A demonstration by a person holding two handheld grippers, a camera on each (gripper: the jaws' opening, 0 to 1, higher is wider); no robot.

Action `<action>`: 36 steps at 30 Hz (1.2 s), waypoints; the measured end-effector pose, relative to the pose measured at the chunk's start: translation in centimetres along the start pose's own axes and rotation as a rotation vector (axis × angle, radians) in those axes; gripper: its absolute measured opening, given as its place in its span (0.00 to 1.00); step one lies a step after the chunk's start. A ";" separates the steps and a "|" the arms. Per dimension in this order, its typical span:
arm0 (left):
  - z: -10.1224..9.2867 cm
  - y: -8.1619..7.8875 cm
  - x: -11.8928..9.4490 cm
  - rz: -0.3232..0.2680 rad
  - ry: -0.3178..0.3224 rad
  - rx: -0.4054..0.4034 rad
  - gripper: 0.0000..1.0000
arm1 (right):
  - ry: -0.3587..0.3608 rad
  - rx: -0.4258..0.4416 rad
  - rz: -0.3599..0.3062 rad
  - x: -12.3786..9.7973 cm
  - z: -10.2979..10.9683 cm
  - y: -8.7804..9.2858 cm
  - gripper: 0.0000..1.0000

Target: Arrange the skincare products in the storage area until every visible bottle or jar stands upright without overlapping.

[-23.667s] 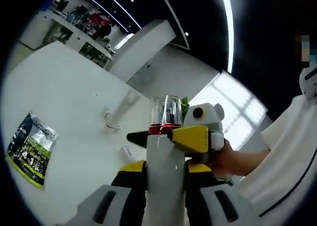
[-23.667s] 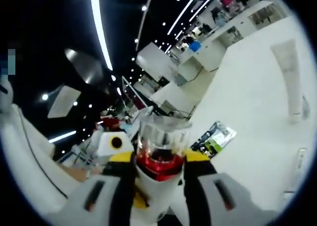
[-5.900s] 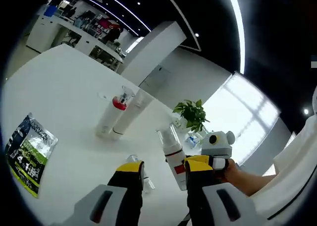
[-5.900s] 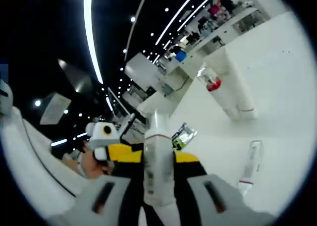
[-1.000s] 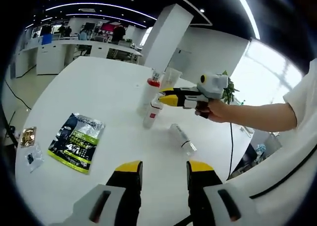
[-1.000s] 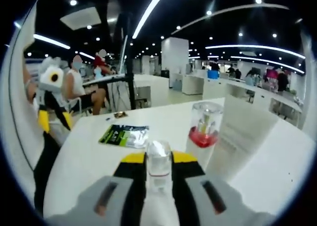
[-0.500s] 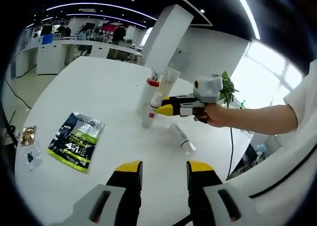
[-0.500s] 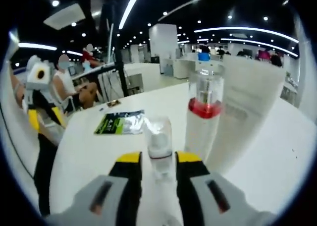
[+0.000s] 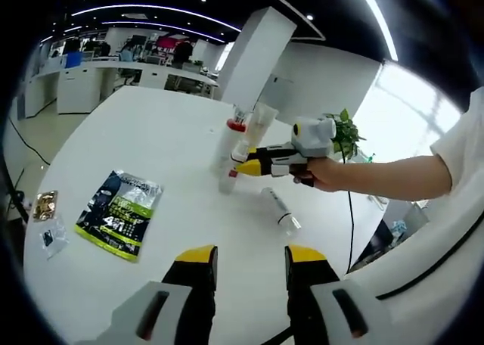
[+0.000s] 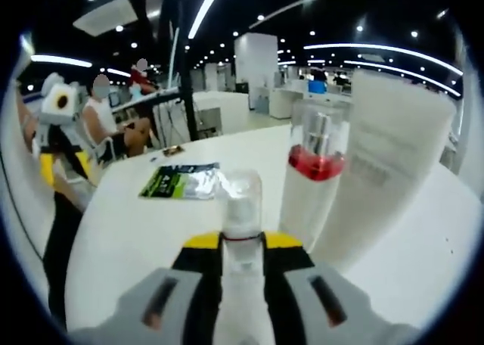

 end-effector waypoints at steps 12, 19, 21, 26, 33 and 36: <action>0.1 0.2 -0.3 0.004 -0.010 0.003 0.36 | 0.025 0.006 0.004 0.2 -1.3 0.1 0.18; 0.0 0.3 -0.3 0.010 -0.009 0.007 0.36 | 0.011 -0.045 0.007 0.2 -1.2 0.0 0.18; 0.0 0.3 -0.2 0.012 -0.010 0.009 0.36 | 0.010 -0.076 0.012 0.2 -1.2 0.2 0.18; 0.0 0.3 -0.3 0.014 -0.012 0.012 0.36 | 0.012 -0.110 0.016 0.2 -1.4 0.3 0.18; -0.1 0.4 -0.2 0.015 -0.013 0.013 0.36 | 0.013 -0.102 0.041 0.1 -1.5 0.7 0.19; -0.1 0.5 -0.1 0.015 -0.013 0.012 0.36 | 0.022 -0.051 0.050 0.0 -1.5 0.9 0.21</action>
Point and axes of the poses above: the point that each gripper's makers call its tool centre point, and the gripper's own axes: x roughly forward along the fingers, z roughly to its left, y roughly out of its underside, the point moved 7 cm from there along -x, roughly backward along the fingers, and after that the axes turned 9 degrees about -x, right-handed, at the moved point
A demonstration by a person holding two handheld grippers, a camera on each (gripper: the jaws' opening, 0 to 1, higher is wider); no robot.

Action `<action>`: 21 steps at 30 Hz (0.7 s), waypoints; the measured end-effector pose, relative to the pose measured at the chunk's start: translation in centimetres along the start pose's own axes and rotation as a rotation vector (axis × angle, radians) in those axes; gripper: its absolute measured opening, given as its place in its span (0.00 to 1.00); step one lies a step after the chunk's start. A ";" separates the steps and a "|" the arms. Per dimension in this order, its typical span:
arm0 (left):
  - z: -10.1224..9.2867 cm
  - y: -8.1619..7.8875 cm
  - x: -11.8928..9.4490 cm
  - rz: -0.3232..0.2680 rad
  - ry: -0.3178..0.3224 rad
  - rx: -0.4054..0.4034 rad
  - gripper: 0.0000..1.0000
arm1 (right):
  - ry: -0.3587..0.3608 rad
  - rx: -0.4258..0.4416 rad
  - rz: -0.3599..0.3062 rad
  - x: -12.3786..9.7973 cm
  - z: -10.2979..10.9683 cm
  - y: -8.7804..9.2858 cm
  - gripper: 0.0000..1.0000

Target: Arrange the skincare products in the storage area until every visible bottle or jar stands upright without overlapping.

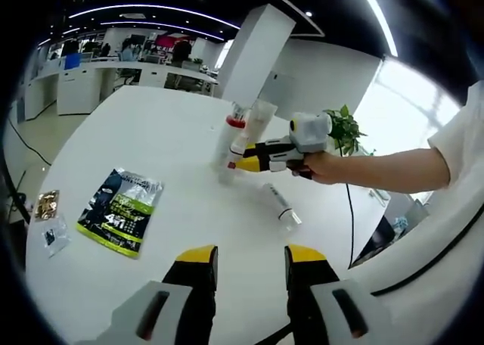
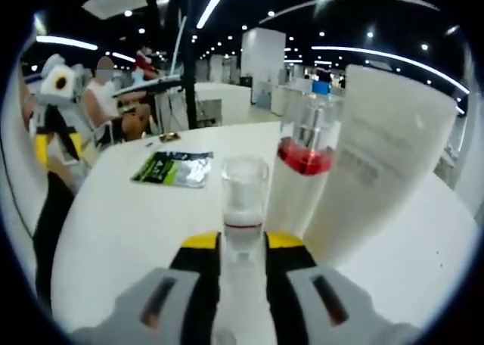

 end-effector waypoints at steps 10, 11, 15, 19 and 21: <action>-0.1 0.2 0.1 0.005 -0.003 -0.005 0.36 | 0.060 0.262 0.081 0.5 0.8 1.7 0.23; -0.1 0.2 0.1 0.005 -0.003 -0.005 0.36 | 0.067 0.288 0.089 0.6 0.9 1.9 0.23; 0.0 0.3 0.1 0.011 -0.007 0.001 0.35 | 0.077 0.425 0.072 0.7 1.1 2.0 0.23; 0.0 0.3 0.1 0.011 -0.007 -0.004 0.35 | 0.097 0.462 0.077 0.9 0.9 2.3 0.23; 0.0 0.3 0.1 0.013 -0.007 -0.002 0.35 | 0.107 0.516 0.070 0.9 0.8 2.3 0.23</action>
Point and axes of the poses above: the point that each gripper's makers call its tool centre point, and the gripper's own axes: x roughly forward along the fingers, z roughly to its left, y roughly out of its underside, the point moved 7 cm from there along -x, roughly backward along the fingers, and after that the axes turned 9 degrees about -x, right-handed, at the moved point
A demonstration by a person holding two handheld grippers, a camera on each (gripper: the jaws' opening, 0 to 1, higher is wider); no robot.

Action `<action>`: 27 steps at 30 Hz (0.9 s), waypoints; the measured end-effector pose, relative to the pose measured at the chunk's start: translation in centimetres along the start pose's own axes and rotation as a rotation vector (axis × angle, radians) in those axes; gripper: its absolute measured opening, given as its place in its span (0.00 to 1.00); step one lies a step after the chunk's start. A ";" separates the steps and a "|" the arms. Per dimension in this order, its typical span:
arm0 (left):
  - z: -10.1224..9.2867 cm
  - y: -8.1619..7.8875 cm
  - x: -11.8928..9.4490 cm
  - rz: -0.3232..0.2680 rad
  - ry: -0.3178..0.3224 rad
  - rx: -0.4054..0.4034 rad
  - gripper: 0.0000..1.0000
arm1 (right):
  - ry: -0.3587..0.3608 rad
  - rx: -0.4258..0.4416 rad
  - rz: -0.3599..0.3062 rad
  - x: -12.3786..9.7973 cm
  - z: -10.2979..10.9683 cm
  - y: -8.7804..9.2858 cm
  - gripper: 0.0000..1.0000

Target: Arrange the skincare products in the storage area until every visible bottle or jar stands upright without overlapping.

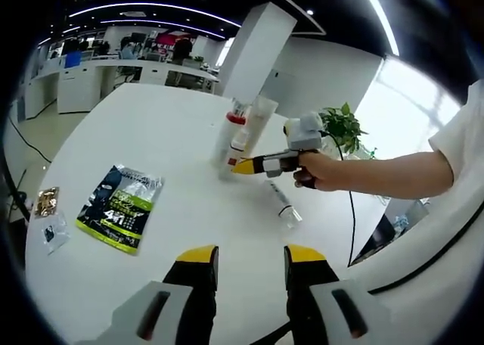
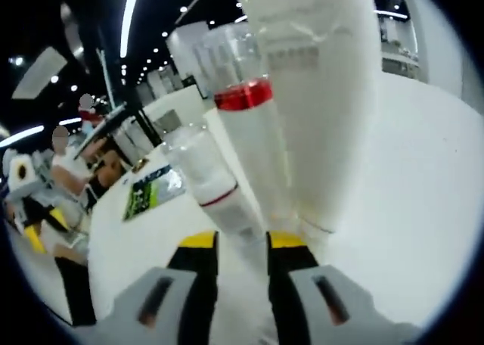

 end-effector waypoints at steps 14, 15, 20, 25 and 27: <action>0.0 0.0 0.1 0.002 0.003 -0.002 0.35 | 0.027 0.182 -0.026 -0.1 -0.4 0.4 0.26; 0.0 0.1 0.1 0.004 0.002 -0.002 0.35 | 0.026 0.189 -0.025 0.0 -0.4 0.4 0.26; 0.0 0.1 0.1 0.004 0.002 -0.001 0.35 | 0.034 0.257 -0.041 0.3 -0.4 0.3 0.27; 0.1 0.0 0.0 0.001 0.000 -0.003 0.35 | 0.046 0.244 -0.036 0.3 -0.4 0.1 0.27; 0.2 0.0 0.0 0.003 -0.001 -0.002 0.35 | 0.056 0.259 -0.041 0.3 -0.6 0.0 0.27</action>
Point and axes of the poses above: the point that each gripper's makers call its tool centre point, and the gripper's own axes: x roughly forward along the fingers, z roughly to its left, y roughly out of its underside, the point moved 7 cm from there along -x, roughly backward along the fingers, and after that the axes turned 9 degrees about -x, right-handed, at the moved point
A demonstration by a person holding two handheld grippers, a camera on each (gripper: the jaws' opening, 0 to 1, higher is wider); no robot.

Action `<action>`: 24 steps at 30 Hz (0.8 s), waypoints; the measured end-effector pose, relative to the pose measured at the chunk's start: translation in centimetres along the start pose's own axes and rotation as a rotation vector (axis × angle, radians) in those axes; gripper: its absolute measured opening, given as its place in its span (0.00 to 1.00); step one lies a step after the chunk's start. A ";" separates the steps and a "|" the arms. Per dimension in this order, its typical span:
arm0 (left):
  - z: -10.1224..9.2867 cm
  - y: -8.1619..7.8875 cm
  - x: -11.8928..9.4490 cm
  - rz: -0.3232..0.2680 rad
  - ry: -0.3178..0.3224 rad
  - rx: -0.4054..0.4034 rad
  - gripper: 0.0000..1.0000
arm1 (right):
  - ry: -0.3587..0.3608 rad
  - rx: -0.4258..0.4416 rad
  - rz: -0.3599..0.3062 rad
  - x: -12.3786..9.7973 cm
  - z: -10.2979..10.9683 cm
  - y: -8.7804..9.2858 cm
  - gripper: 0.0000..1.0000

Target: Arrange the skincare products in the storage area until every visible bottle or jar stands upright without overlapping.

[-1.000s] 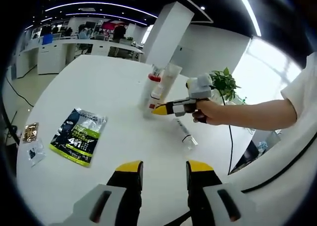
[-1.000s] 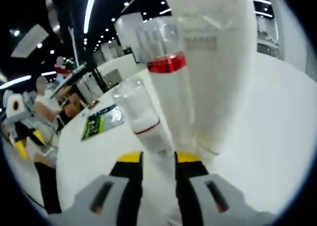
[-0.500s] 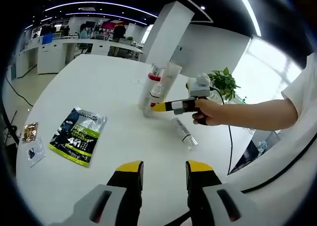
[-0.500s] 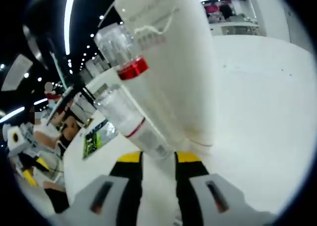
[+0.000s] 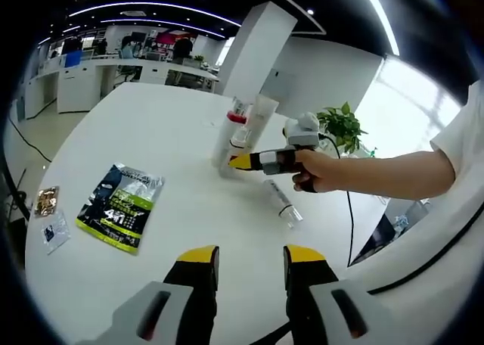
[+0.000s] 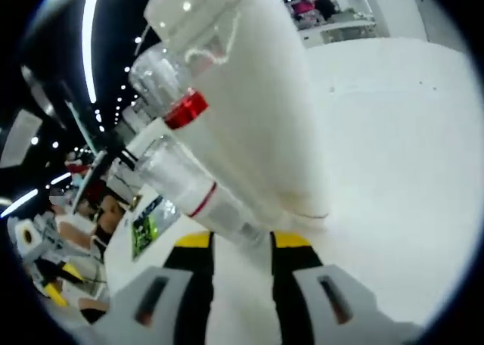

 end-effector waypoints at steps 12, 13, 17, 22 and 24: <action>-0.1 0.1 0.1 0.004 0.003 0.001 0.35 | 0.002 -0.008 0.012 -0.1 -0.2 0.1 0.26; -0.1 0.0 0.1 0.004 0.002 0.000 0.35 | 0.002 -0.010 0.014 -0.1 -0.2 0.1 0.26; -0.1 0.0 0.1 0.002 0.002 0.000 0.35 | -0.010 -0.027 0.015 -0.5 -0.1 0.3 0.26; -0.4 0.2 0.5 0.017 0.020 -0.002 0.34 | -0.050 -0.088 0.015 -2.2 1.0 1.3 0.26; -0.6 0.3 0.9 0.024 0.033 -0.002 0.34 | -0.056 -0.108 0.013 -3.2 1.6 1.7 0.26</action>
Point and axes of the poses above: the point that each gripper's makers call its tool centre point, and the gripper's own axes: x roughly forward along the fingers, z roughly to its left, y roughly out of its underside, the point moved 7 cm from there along -x, roughly backward along the fingers, and after that the axes turned 9 degrees about -x, right-handed, at the moved point
